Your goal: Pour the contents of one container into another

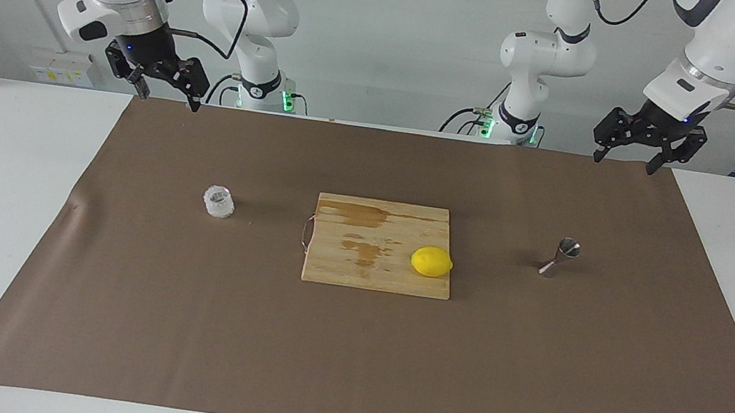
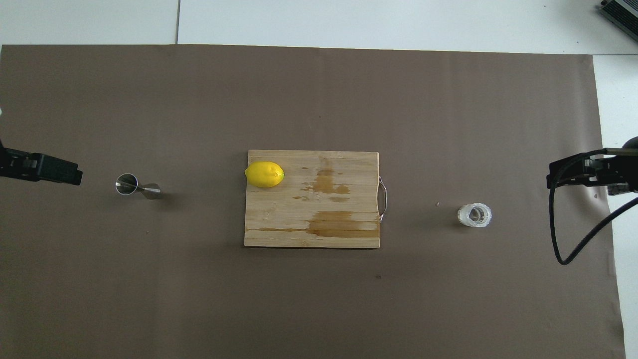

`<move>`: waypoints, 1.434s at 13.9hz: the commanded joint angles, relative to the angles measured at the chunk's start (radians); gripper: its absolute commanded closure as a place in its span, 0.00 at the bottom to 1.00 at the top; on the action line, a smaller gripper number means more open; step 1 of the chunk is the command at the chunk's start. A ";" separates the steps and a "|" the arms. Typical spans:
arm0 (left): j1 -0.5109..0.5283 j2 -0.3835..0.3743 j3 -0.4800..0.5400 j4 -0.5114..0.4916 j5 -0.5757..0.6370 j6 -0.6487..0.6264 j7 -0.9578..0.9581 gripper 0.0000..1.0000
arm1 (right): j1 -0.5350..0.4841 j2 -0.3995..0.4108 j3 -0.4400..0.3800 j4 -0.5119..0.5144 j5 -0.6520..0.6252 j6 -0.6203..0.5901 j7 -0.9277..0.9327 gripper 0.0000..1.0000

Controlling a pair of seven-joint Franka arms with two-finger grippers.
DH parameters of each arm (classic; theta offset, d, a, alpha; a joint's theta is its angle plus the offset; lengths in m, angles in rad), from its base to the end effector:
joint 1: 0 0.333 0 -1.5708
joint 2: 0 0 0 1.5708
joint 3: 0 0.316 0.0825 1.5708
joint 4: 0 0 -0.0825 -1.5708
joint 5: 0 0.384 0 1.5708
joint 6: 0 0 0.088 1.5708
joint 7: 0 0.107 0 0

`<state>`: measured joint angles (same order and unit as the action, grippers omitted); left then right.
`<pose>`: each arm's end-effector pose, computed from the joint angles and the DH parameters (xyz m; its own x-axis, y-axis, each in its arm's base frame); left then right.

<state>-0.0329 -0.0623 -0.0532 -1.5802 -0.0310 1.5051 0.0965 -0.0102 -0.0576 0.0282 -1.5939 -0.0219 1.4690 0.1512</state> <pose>0.5261 -0.0499 0.6481 0.9830 -0.1834 -0.0101 -0.1831 -0.9827 0.0287 0.5257 0.0074 0.6363 0.9888 -0.1352 -0.0629 -0.1333 -0.9905 0.0334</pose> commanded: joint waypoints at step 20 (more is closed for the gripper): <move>0.051 -0.110 0.003 -0.288 -0.010 0.202 -0.442 0.00 | -0.019 -0.016 0.001 -0.018 -0.004 0.004 -0.018 0.00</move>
<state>0.0057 -0.1327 -0.0404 -1.7906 -0.0319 1.6435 -0.2208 -0.0188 -0.0577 0.0230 -1.5942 -0.0219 1.4690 0.1512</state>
